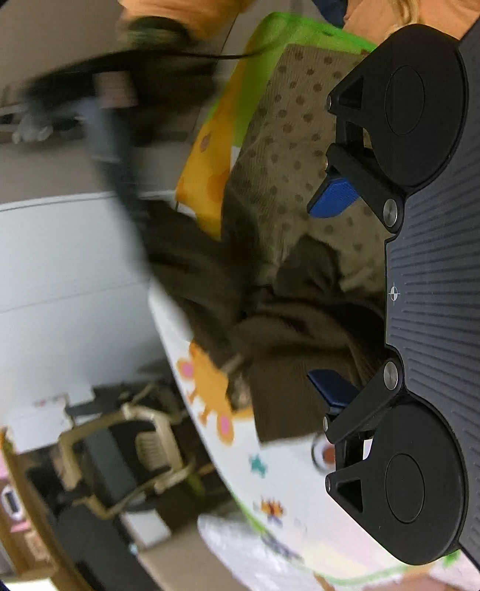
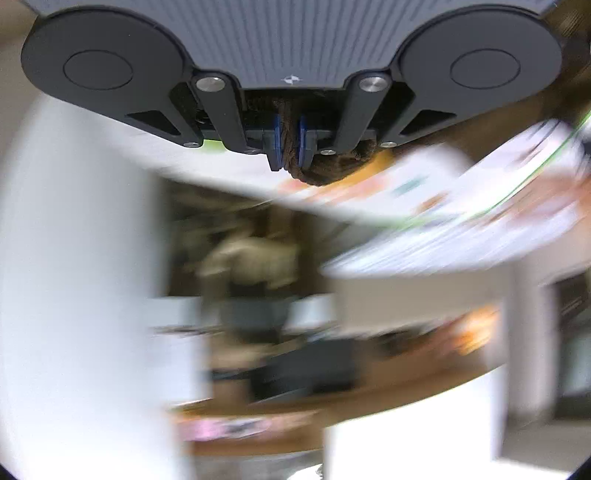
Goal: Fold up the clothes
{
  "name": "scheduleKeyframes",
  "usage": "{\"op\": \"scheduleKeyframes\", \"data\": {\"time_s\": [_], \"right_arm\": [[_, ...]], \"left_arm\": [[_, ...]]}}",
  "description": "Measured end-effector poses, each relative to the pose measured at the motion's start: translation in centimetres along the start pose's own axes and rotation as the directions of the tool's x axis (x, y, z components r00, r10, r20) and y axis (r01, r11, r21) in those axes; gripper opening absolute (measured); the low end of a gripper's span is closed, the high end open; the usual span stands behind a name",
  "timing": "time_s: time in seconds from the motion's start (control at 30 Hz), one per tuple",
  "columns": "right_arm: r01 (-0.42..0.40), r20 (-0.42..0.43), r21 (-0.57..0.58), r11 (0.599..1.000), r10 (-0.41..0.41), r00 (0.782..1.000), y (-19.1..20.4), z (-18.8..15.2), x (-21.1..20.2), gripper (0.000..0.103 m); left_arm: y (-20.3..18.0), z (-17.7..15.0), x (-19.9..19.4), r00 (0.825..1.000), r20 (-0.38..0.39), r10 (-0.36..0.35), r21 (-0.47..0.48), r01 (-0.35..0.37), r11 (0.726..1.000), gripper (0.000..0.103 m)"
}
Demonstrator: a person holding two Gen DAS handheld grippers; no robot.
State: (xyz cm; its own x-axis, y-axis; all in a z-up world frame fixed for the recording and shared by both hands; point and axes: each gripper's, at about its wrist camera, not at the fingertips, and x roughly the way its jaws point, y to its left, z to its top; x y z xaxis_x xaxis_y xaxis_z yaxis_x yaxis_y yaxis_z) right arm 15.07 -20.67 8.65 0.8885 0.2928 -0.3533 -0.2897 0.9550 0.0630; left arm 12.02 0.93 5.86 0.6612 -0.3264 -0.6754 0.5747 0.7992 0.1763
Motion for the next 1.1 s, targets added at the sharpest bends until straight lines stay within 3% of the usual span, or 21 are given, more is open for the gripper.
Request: {"op": "scheduleKeyframes", "data": {"time_s": [0.07, 0.13, 0.23, 0.27, 0.3, 0.33, 0.37, 0.43, 0.47, 0.53, 0.63, 0.7, 0.8, 0.93, 1.03, 1.1], "right_arm": [[0.123, 0.026, 0.063, 0.990, -0.125, 0.992, -4.1, 1.2, -0.1, 0.008], [0.167, -0.013, 0.114, 0.979, -0.167, 0.986, -6.7, 0.9, 0.9, 0.008], [0.201, -0.087, 0.162, 0.966, -0.189, 0.978, -8.6, -0.7, 2.9, 0.008], [0.206, -0.106, 0.170, 0.964, -0.190, 0.976, -8.7, -1.4, 3.4, 0.008], [0.211, -0.125, 0.179, 0.961, -0.191, 0.974, -8.8, -2.0, 4.0, 0.008], [0.213, -0.137, 0.183, 0.960, -0.190, 0.972, -8.7, -2.5, 4.4, 0.008], [0.217, -0.145, 0.181, 0.959, -0.192, 0.971, -8.7, -2.9, 4.7, 0.008], [0.228, -0.143, 0.172, 0.958, -0.204, 0.968, -8.4, -2.7, 5.3, 0.008], [0.233, -0.142, 0.167, 0.958, -0.210, 0.967, -8.3, -2.6, 5.7, 0.008], [0.247, -0.132, 0.150, 0.957, -0.228, 0.965, -7.9, -2.1, 6.4, 0.008], [0.275, -0.123, 0.112, 0.955, -0.261, 0.957, -7.4, -1.4, 7.5, 0.008], [0.294, -0.129, 0.099, 0.951, -0.281, 0.951, -7.0, -1.2, 8.7, 0.008], [0.320, -0.142, 0.100, 0.942, -0.305, 0.942, -6.8, -1.1, 10.1, 0.008], [0.397, -0.163, 0.027, 0.917, -0.388, 0.907, -6.5, -1.7, 12.2, 0.008], [0.449, -0.243, -0.023, 0.893, -0.441, 0.864, -7.6, -2.8, 13.4, 0.008], [0.453, -0.284, -0.046, 0.890, -0.447, 0.848, -8.3, -3.6, 13.6, 0.009]], "left_arm": [[0.0, 0.4, 2.6, 1.000, -0.017, -0.017, -0.016, 0.017, 1.000, 0.093], [0.2, 0.7, 5.3, 0.999, -0.038, -0.022, -0.033, 0.020, 0.999, 0.093], [0.6, 0.8, 9.1, 0.997, -0.071, 0.038, -0.002, -0.039, 0.999, 0.087], [1.0, 0.6, 10.1, 0.995, -0.085, 0.056, 0.002, -0.056, 0.998, 0.076], [1.7, 0.4, 10.6, 0.995, -0.093, 0.047, -0.008, -0.048, 0.999, 0.073], [2.4, 0.2, 10.6, 0.997, -0.080, 0.016, -0.033, -0.019, 0.999, 0.059], [3.1, 0.2, 10.1, 0.997, -0.076, 0.010, -0.049, -0.014, 0.999, 0.036], [5.0, 0.3, 8.7, 0.998, -0.056, -0.003, -0.097, -0.002, 0.995, 0.011], [6.2, 0.4, 7.7, 0.999, -0.037, 0.013, -0.120, -0.018, 0.993, 0.008], [9.4, 0.5, 5.4, 0.993, 0.007, 0.120, -0.167, -0.117, 0.979, 0.008], [15.4, 0.2, 1.6, 0.953, 0.044, 0.300, -0.277, -0.277, 0.920, 0.007], [19.3, -1.2, -0.7, 0.906, 0.026, 0.423, -0.354, -0.387, 0.851, 0.007], [24.1, -4.5, -2.5, 0.849, -0.052, 0.526, -0.441, -0.492, 0.750, 0.007], [27.1, -9.4, -2.4, 0.827, -0.152, 0.542, -0.519, -0.533, 0.668, 0.007], [28.1, -12.1, -2.2, 0.823, -0.188, 0.536, -0.543, -0.542, 0.642, 0.008], [29.0, -13.5, -2.0, 0.825, -0.208, 0.525, -0.567, -0.539, 0.623, 0.009]]}}
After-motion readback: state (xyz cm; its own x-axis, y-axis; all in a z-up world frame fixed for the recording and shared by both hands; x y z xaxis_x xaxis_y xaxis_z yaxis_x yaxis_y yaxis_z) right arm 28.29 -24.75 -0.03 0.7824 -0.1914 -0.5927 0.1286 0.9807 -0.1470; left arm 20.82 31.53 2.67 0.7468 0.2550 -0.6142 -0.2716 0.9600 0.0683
